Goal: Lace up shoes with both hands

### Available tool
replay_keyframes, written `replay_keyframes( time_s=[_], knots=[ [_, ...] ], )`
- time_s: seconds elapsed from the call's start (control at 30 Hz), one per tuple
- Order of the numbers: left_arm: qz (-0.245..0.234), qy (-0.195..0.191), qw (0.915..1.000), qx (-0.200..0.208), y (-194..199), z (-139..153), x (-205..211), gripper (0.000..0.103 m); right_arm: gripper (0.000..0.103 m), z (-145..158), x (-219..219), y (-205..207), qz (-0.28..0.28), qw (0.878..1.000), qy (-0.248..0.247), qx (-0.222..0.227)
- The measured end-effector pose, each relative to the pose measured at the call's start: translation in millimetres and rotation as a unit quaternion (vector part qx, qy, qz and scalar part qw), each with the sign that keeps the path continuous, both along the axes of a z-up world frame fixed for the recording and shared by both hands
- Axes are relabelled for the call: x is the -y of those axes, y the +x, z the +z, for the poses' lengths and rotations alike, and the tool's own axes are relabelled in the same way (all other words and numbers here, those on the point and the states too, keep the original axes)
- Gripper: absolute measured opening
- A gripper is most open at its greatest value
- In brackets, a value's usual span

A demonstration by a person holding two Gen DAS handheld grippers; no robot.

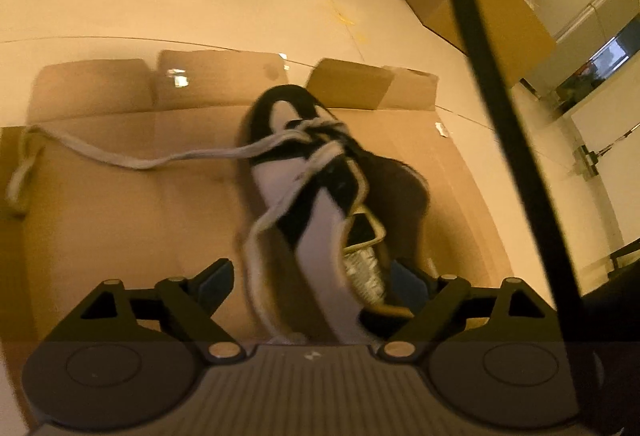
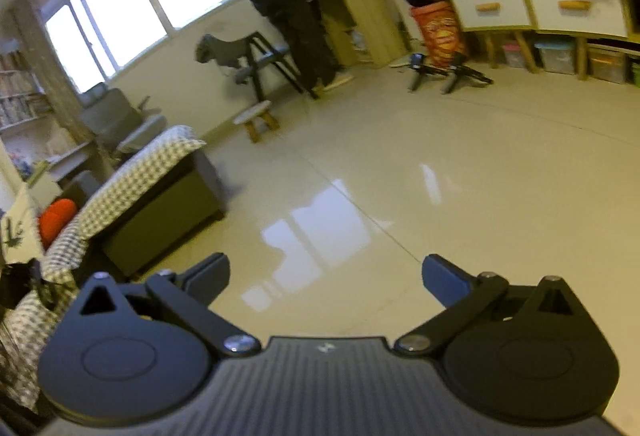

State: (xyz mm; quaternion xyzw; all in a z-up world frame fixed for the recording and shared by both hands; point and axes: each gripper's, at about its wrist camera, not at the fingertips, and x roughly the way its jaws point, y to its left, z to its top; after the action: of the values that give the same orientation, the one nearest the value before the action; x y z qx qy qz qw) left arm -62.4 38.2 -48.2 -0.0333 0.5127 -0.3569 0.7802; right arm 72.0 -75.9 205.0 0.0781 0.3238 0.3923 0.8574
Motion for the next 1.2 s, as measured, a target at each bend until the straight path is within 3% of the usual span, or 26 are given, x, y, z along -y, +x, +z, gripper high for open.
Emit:
replay_keyframes(
  time_s=[0.3, 0.43, 0.57, 0.73, 0.77, 0.83, 0.93, 0.97, 1.2],
  knots=[
    [-0.076, 0.024, 0.9968, -0.009, -37, 3, -2, 0.088, 0.103, -52, 56, -46, -0.056, 0.994, -0.094, -0.03],
    [-0.117, 0.045, 0.9921, 0.007, -59, -1, 21, 0.088, 0.103, -59, 92, -71, -0.093, 0.992, -0.078, -0.045],
    [-0.164, 0.032, 0.9858, 0.016, -75, -8, 40, 0.076, 0.103, -72, 122, -94, -0.135, 0.986, -0.071, -0.061],
    [-0.184, 0.065, 0.9806, 0.006, -88, -30, 67, 0.066, 0.103, -95, 149, -109, -0.173, 0.979, -0.057, -0.088],
    [-0.189, 0.075, 0.9792, 0.003, -90, -36, 72, 0.057, 0.103, -98, 152, -111, -0.177, 0.978, -0.057, -0.091],
    [-0.201, 0.084, 0.9757, 0.018, -96, -40, 78, 0.052, 0.103, -104, 160, -114, -0.184, 0.976, -0.056, -0.098],
    [-0.21, 0.108, 0.9708, 0.044, -102, -41, 82, 0.026, 0.103, -108, 172, -116, -0.196, 0.974, -0.051, -0.104],
    [-0.207, 0.121, 0.9695, 0.052, -101, -42, 81, 0.004, 0.103, -110, 177, -116, -0.201, 0.973, -0.049, -0.106],
    [-0.155, 0.152, 0.9735, 0.073, -84, -24, 53, 0.0, 0.103, -117, 200, -117, -0.235, 0.964, -0.047, -0.116]
  ],
)
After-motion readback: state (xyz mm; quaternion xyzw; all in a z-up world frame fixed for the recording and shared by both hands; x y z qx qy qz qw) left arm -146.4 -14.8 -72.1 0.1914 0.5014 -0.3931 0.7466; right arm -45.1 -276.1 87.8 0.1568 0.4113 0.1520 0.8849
